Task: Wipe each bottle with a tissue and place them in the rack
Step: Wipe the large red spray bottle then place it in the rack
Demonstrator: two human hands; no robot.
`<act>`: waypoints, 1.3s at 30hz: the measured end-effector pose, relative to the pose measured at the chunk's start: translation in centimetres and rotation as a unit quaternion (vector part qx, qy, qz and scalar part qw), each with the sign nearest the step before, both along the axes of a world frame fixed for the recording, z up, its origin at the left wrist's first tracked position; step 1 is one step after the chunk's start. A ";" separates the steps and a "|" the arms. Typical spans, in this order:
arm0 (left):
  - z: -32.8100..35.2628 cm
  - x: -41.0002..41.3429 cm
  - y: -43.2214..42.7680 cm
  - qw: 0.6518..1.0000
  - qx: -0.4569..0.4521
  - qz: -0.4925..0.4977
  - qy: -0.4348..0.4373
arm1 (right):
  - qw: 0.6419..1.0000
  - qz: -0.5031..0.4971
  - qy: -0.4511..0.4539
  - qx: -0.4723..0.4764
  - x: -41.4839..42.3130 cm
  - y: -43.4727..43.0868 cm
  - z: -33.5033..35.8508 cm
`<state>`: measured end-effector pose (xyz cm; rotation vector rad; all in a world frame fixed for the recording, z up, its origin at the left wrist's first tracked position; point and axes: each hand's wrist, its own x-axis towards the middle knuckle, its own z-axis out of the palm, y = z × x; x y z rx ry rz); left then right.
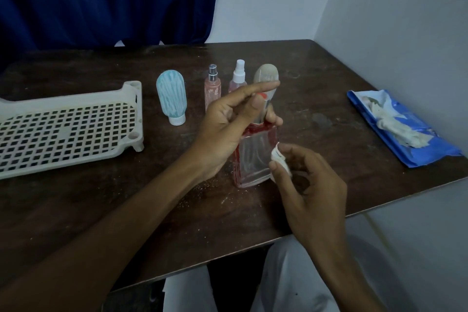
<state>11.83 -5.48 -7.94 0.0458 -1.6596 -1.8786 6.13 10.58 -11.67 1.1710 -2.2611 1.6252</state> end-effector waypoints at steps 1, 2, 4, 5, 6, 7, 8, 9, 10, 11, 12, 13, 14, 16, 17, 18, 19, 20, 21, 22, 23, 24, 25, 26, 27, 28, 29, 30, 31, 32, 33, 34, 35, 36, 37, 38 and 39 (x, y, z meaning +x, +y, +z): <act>0.1 0.0 0.0 1.000 -0.031 -0.001 0.001 | 1.000 0.002 -0.015 -0.003 0.1 0.2 -0.1; 0.1 0.1 0.1 0.998 -0.062 -0.001 0.002 | 1.000 0.005 -0.030 -0.006 0.1 0.4 -0.1; 0.1 0.3 0.0 0.993 -0.118 0.003 0.008 | 0.998 0.009 -0.058 -0.016 0.2 0.9 -0.2; 0.2 0.4 0.0 0.990 -0.141 0.005 0.011 | 0.997 0.008 -0.068 -0.020 0.2 1.0 -0.2; 0.2 0.5 0.1 0.987 -0.160 0.005 0.014 | 0.997 0.008 -0.077 -0.024 0.2 1.2 -0.2; 0.2 0.6 0.2 0.984 -0.176 0.006 0.016 | 0.996 0.007 -0.086 -0.029 0.2 1.3 -0.1; 0.2 0.7 0.4 0.982 -0.190 0.010 0.018 | 0.995 0.006 -0.097 -0.036 0.2 1.5 -0.1; 0.1 0.8 0.6 0.979 -0.202 0.020 0.022 | 0.993 0.005 -0.110 -0.044 0.2 1.6 0.0; 0.1 0.9 0.8 0.976 -0.212 0.034 0.029 | 0.991 0.005 -0.122 -0.051 0.2 1.7 0.1; 0.0 1.0 1.1 0.974 -0.220 0.051 0.038 | 0.990 0.006 -0.130 -0.055 0.2 1.7 0.2; -0.1 1.1 1.3 0.970 -0.227 0.068 0.047 | 0.990 0.006 -0.132 -0.057 0.1 1.7 0.3; -0.2 1.1 1.6 0.968 -0.232 0.083 0.054 | 0.989 0.007 -0.133 -0.060 0.1 1.7 0.4; -0.3 1.2 1.9 0.965 -0.236 0.097 0.059 | 0.989 0.008 -0.135 -0.063 0.0 1.7 0.5; -0.6 1.2 2.5 0.955 -0.254 0.137 0.070 | 0.987 0.013 -0.146 -0.068 -0.1 1.7 0.6; -0.7 1.1 2.7 0.946 -0.270 0.163 0.076 | 0.986 0.015 -0.151 -0.070 -0.2 1.7 0.6; -0.8 1.1 2.9 0.936 -0.287 0.188 0.083 | 0.985 0.015 -0.155 -0.071 -0.3 1.7 0.6; -0.9 1.0 2.9 0.928 -0.298 0.207 0.086 | 0.985 0.016 -0.158 -0.070 -0.4 1.6 0.6; -0.9 0.9 3.0 0.923 -0.305 0.219 0.087 | 0.985 0.016 -0.159 -0.070 -0.6 1.5 0.6; -1.0 0.9 3.0 0.918 -0.314 0.228 0.086 | 0.985 0.017 -0.158 -0.071 -0.7 1.3 0.6; -0.9 0.9 3.0 0.912 -0.326 0.234 0.083 | 0.985 0.018 -0.158 -0.070 -0.8 1.2 0.5; -0.9 1.0 3.0 0.906 -0.340 0.240 0.079 | 0.985 0.020 -0.159 -0.067 -0.9 1.1 0.5; -0.9 1.1 3.1 0.900 -0.352 0.245 0.073 | 0.985 0.025 -0.159 -0.061 -0.9 1.0 0.4; -0.9 1.3 3.1 0.898 -0.357 0.249 0.064 | 0.986 0.030 -0.156 -0.055 -1.0 0.9 0.4; -0.8 1.4 3.3 0.897 -0.358 0.253 0.052 | 0.987 0.034 -0.150 -0.050 -1.1 0.9 0.4; -0.7 1.5 3.4 0.894 -0.360 0.263 0.035 | 0.988 0.037 -0.145 -0.048 -1.2 0.9 0.5; -0.6 1.7 3.7 0.890 -0.358 0.282 0.013 | 0.988 0.040 -0.142 -0.047 -1.3 0.9 0.5; -0.7 1.8 4.1 0.885 -0.351 0.307 -0.011 | 0.988 0.043 -0.141 -0.044 -1.3 1.0 0.5; -0.9 2.1 4.7 0.882 -0.332 0.333 -0.033 | 0.988 0.047 -0.138 -0.041 -1.4 0.9 0.5; -1.3 2.3 5.5 0.883 -0.302 0.355 -0.054 | 0.989 0.051 -0.136 -0.039 -1.3 0.9 0.4; -1.7 2.6 6.6 0.887 -0.267 0.369 -0.077 | 0.988 0.056 -0.136 -0.041 -1.3 0.9 0.4; -2.2 2.9 7.7 0.890 -0.237 0.377 -0.097 | 0.988 0.062 -0.136 -0.045 -1.3 0.8 0.4; -2.5 3.0 8.9 0.891 -0.216 0.384 -0.114 | 0.987 0.067 -0.135 -0.047 -1.2 0.8 0.4; -2.9 3.0 10.0 0.887 -0.209 0.393 -0.122 | 0.987 0.072 -0.133 -0.048 -1.2 0.8 0.5; -3.3 2.8 10.9 0.882 -0.211 0.403 -0.121 | 0.988 0.076 -0.127 -0.046 -1.2 0.8 0.6; -3.5 2.5 11.5 0.878 -0.212 0.413 -0.118 | 0.989 0.078 -0.120 -0.044 -1.2 0.7 0.7; -3.6 2.1 11.8 0.876 -0.206 0.421 -0.116 | 0.990 0.079 -0.110 -0.042 -1.2 0.7 0.8; -3.7 1.8 11.9 0.877 -0.195 0.423 -0.117 | 0.991 0.079 -0.100 -0.038 -1.2 0.7 0.8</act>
